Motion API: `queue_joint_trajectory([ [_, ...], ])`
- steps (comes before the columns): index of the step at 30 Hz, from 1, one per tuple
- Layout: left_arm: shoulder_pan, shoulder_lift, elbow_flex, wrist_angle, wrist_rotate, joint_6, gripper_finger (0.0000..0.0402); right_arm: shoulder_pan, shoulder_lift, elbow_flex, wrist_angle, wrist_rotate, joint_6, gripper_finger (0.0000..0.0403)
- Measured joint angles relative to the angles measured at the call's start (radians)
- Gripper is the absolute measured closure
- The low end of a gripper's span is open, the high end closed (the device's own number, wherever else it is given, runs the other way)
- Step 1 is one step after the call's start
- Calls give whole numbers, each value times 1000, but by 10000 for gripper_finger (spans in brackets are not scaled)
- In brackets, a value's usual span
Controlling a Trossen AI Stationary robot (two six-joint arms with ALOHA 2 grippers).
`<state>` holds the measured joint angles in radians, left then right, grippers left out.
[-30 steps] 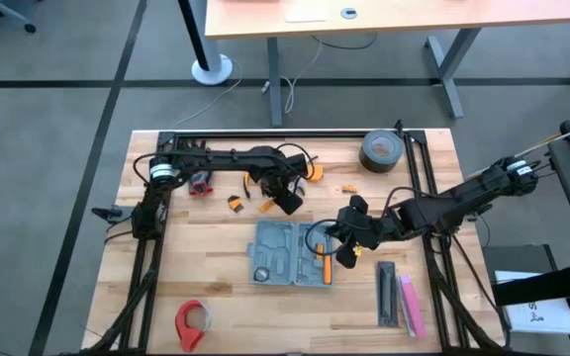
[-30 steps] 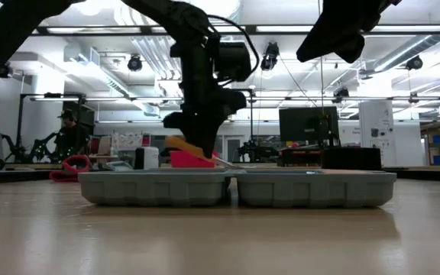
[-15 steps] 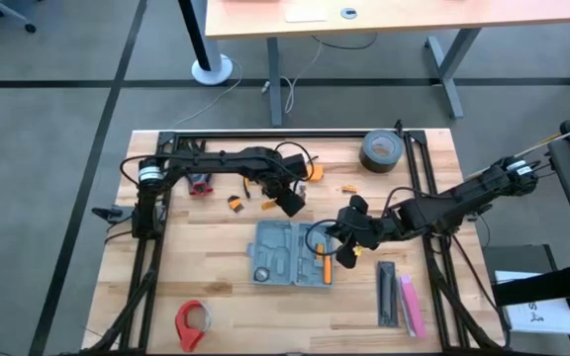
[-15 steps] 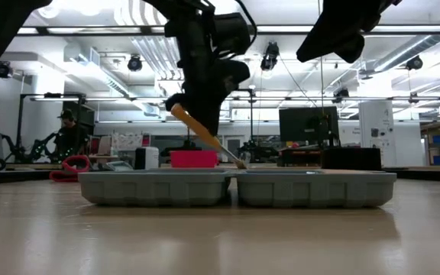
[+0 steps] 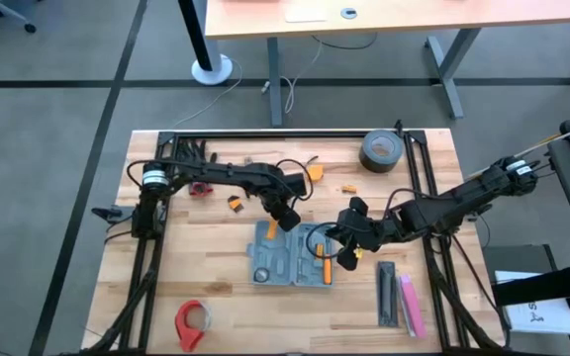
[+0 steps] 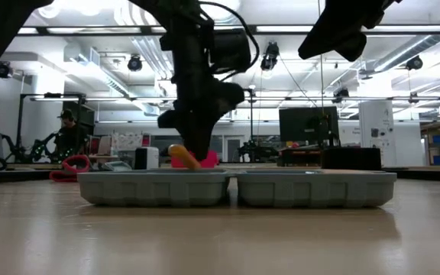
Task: Prefit tool cases
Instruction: Put the hammer into the gray tool box
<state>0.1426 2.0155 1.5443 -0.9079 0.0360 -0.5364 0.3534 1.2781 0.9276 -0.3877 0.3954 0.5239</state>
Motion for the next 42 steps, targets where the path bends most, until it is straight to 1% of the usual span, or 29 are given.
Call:
queue_joint_trajectory([
  [5, 2, -3, -7, -15, -1, -21, 333, 0, 0, 0, 1, 0, 0, 384],
  [11, 1, -37, -2, -31, 8, -50, 288, 0, 0, 0, 4, 1, 7, 384],
  [15, -9, -39, -2, -75, 45, -71, 249, 0, 0, 0, 4, 2, 8, 384],
  [19, -29, -39, -2, -92, 114, -136, 207, 8, 3, 0, 4, 24, 8, 384],
  [23, -43, -39, -2, -115, 125, -170, 172, 21, 22, 0, 7, 35, 8, 384],
  [27, -50, -39, -18, -120, 132, -210, 149, 28, 58, -1, 12, 35, 8, 384],
  [30, -50, -39, -24, -115, 133, -247, 138, 28, 81, -1, 18, 35, 8, 384],
  [33, -52, -39, -25, -112, 135, -281, 137, 28, 97, -1, 33, 35, 9, 384],
  [39, -76, -34, -25, -50, 161, -319, 158, 29, 99, -1, 35, 47, 44, 384],
  [42, -87, -28, -29, -49, 161, -320, 169, 33, 98, -1, 22, 50, 64, 384],
])
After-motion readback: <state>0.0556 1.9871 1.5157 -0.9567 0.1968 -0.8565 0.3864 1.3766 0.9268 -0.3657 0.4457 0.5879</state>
